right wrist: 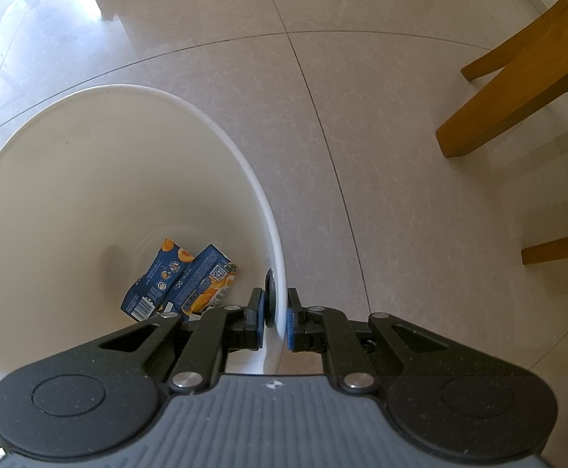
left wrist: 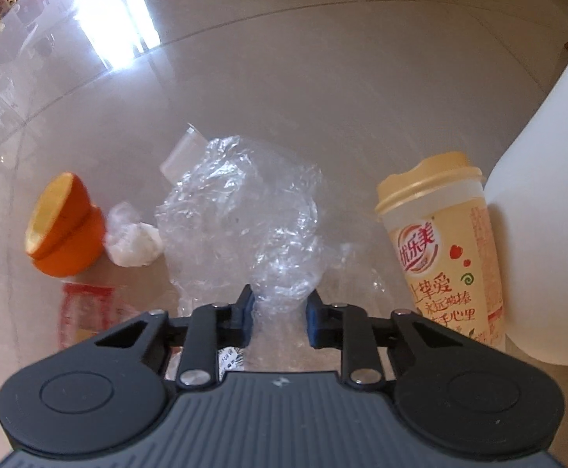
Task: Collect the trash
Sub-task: 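Move the left tool back toward the plastic wrap and milk-tea cup, then grasp the clear plastic wrap with the left tool and drop it into the bucket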
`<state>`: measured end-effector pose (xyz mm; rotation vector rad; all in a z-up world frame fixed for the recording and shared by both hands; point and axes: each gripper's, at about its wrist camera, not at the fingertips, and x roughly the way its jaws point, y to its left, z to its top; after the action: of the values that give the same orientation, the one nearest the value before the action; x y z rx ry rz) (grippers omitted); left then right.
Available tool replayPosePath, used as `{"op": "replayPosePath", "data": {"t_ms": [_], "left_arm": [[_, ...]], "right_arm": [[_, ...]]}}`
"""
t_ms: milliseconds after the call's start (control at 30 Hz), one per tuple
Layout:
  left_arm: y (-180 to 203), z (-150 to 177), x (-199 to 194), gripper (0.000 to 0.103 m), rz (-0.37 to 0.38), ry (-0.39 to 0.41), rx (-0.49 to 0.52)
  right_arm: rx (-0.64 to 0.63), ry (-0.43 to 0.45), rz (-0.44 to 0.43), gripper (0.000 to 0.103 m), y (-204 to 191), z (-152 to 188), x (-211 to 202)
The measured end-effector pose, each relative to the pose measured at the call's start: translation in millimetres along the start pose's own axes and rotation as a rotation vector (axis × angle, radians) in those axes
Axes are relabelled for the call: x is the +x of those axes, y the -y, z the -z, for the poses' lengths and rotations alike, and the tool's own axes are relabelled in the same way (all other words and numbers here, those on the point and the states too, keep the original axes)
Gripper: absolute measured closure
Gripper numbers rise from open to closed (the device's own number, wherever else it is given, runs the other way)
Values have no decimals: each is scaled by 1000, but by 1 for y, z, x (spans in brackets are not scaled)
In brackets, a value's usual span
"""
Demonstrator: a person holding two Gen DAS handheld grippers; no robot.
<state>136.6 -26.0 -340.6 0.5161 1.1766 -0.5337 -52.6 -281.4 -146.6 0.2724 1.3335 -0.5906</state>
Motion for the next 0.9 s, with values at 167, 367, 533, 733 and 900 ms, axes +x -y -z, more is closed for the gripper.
{"op": "replayPosePath", "data": {"t_ms": [167, 367, 533, 733, 900], "left_arm": [[-8, -17, -36, 79, 10, 0, 4], [-11, -48, -101, 79, 26, 21, 109], [-3, -77, -171, 79, 53, 60, 213], [35, -97, -246, 79, 140, 115, 361], [78, -106, -280, 79, 247, 151, 420]], "right_arm": [[-2, 1, -1, 90, 0, 0, -1], [-3, 2, 0, 90, 1, 0, -1], [0, 1, -2, 90, 0, 1, 0], [-2, 1, -2, 91, 0, 0, -1], [-3, 1, -2, 91, 0, 0, -1]]}}
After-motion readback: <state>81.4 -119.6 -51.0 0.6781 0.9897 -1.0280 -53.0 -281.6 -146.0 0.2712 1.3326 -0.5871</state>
